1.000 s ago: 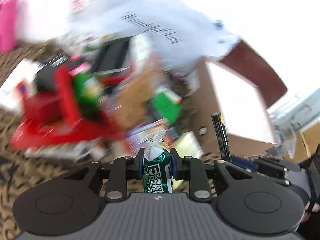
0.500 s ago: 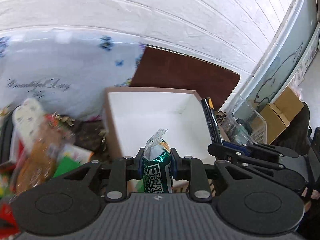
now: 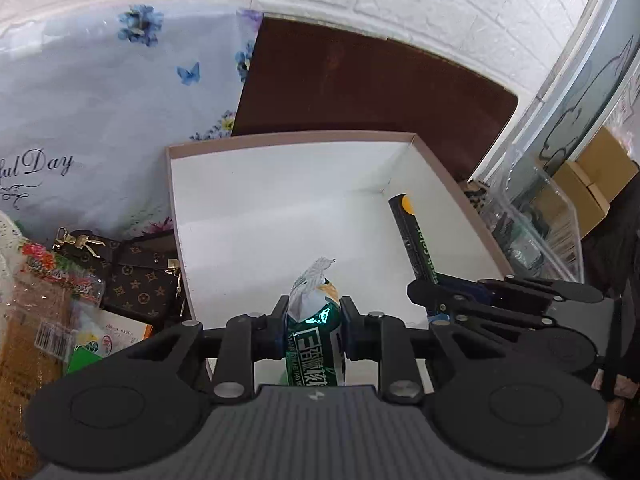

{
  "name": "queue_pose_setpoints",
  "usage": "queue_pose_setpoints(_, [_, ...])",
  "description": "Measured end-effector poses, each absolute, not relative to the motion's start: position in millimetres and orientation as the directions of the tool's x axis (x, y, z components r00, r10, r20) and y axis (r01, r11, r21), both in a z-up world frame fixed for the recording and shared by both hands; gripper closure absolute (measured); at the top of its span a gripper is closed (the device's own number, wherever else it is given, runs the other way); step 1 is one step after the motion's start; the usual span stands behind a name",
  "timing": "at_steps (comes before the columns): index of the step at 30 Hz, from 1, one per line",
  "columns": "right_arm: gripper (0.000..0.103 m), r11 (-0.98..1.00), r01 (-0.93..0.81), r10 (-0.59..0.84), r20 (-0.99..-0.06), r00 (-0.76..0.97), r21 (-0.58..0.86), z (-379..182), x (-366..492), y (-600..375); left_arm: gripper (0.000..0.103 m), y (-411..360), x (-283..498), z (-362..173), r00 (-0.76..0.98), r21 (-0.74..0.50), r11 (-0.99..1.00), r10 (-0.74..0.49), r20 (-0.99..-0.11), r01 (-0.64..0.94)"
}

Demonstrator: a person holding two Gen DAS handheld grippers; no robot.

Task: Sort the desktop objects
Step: 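Carry the packet and marker into the cardboard box and open both grippers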

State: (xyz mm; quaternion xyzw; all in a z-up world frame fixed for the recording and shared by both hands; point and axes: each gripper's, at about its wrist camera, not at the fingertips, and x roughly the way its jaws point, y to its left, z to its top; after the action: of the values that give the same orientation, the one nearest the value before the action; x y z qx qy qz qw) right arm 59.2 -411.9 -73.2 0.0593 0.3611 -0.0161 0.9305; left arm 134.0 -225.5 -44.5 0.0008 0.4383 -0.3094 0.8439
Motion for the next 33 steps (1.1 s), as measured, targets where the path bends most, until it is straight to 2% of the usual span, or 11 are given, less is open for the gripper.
queue_pose_setpoints(11, [0.089, 0.991, 0.096, 0.006, -0.756, 0.654, 0.091, -109, 106, -410, 0.077, -238, 161, -70, 0.392, -0.264, 0.809, -0.505, -0.769, 0.525])
queue_pose_setpoints(13, [0.089, 0.992, 0.095, 0.004, -0.765, 0.644, 0.085, -113, 112, -410, 0.061, -237, 163, -69, 0.399, -0.267, 0.808, -0.510, -0.762, 0.525])
queue_pose_setpoints(14, [0.089, 0.992, 0.092, 0.003, -0.769, 0.640, 0.081, -115, 114, -409, 0.041, -237, 164, -68, 0.401, -0.269, 0.810, -0.511, -0.760, 0.522])
queue_pose_setpoints(15, [0.088, 0.993, 0.085, 0.006, -0.770, 0.638, 0.078, -116, 116, -408, 0.025, -237, 165, -66, 0.409, -0.267, 0.813, -0.509, -0.757, 0.517])
queue_pose_setpoints(19, [0.084, 0.996, 0.072, -0.004, -0.767, 0.642, 0.054, -113, 119, -406, 0.016, -234, 168, -59, 0.435, -0.273, 0.821, -0.512, -0.741, 0.501])
queue_pose_setpoints(20, [0.075, 0.996, 0.073, -0.009, -0.769, 0.639, 0.049, -113, 119, -406, 0.014, -233, 168, -57, 0.436, -0.278, 0.824, -0.511, -0.741, 0.494])
queue_pose_setpoints(21, [0.055, 0.996, 0.075, -0.015, -0.772, 0.636, 0.043, -112, 118, -405, 0.013, -232, 168, -56, 0.437, -0.281, 0.824, -0.512, -0.739, 0.491])
queue_pose_setpoints(24, [0.033, 0.997, 0.077, -0.036, -0.756, 0.653, 0.019, -106, 112, -401, 0.011, -231, 165, -52, 0.436, -0.284, 0.820, -0.520, -0.735, 0.497])
queue_pose_setpoints(26, [0.024, 0.998, 0.064, -0.040, -0.740, 0.671, 0.004, -101, 105, -395, 0.009, -231, 162, -50, 0.435, -0.280, 0.820, -0.517, -0.737, 0.499])
queue_pose_setpoints(33, [0.020, 0.999, 0.037, -0.031, -0.725, 0.688, -0.008, -87, 86, -377, 0.007, -226, 150, -42, 0.463, -0.256, 0.829, -0.502, -0.730, 0.497])
